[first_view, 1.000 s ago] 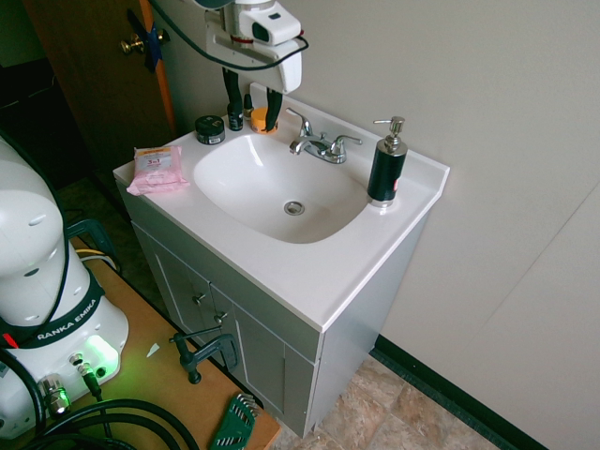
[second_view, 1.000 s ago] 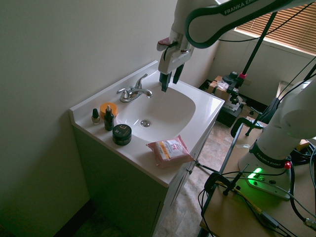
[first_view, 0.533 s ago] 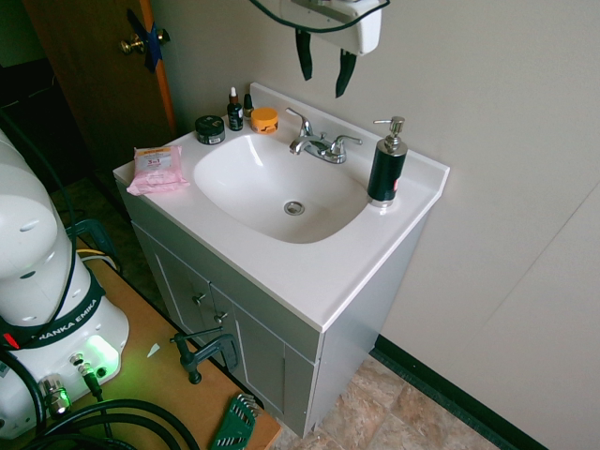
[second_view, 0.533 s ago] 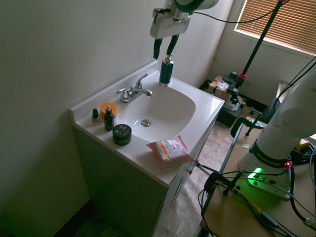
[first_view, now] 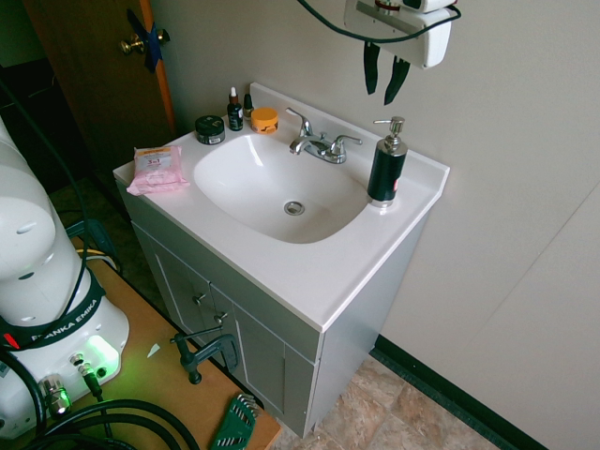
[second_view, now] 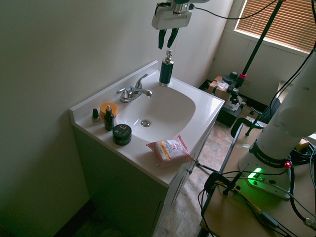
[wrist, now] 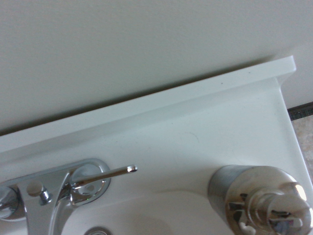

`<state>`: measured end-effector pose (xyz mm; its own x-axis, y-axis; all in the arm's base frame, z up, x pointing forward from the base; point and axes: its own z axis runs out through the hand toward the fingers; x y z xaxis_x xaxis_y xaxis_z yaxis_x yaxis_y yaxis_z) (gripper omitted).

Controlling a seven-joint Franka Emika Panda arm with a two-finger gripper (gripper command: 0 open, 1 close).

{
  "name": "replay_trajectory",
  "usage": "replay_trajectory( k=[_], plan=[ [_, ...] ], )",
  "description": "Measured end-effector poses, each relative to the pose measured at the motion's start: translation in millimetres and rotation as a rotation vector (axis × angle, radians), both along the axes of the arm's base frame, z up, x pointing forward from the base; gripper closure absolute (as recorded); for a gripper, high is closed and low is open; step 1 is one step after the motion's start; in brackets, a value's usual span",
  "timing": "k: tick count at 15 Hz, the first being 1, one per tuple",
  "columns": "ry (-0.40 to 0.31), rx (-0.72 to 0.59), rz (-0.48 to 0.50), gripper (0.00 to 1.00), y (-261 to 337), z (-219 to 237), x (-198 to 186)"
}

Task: Sanitize yourself

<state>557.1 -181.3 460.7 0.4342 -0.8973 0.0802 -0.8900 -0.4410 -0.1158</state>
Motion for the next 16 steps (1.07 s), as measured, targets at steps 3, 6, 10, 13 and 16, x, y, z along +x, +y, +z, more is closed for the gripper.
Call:
replay_trajectory(
  k=[3, 6, 10, 13, 16],
  plan=[
    [0.009, 0.005, -0.024, 1.0, -24, -7, -7],
    [0.011, 0.012, -0.036, 1.0, -37, -10, -10],
    [0.015, 0.021, -0.038, 1.0, -37, -16, -8],
    [0.018, 0.023, -0.04, 1.0, -38, -18, -6],
    [0.022, 0.023, -0.043, 1.0, -40, -21, -4]
  ],
)
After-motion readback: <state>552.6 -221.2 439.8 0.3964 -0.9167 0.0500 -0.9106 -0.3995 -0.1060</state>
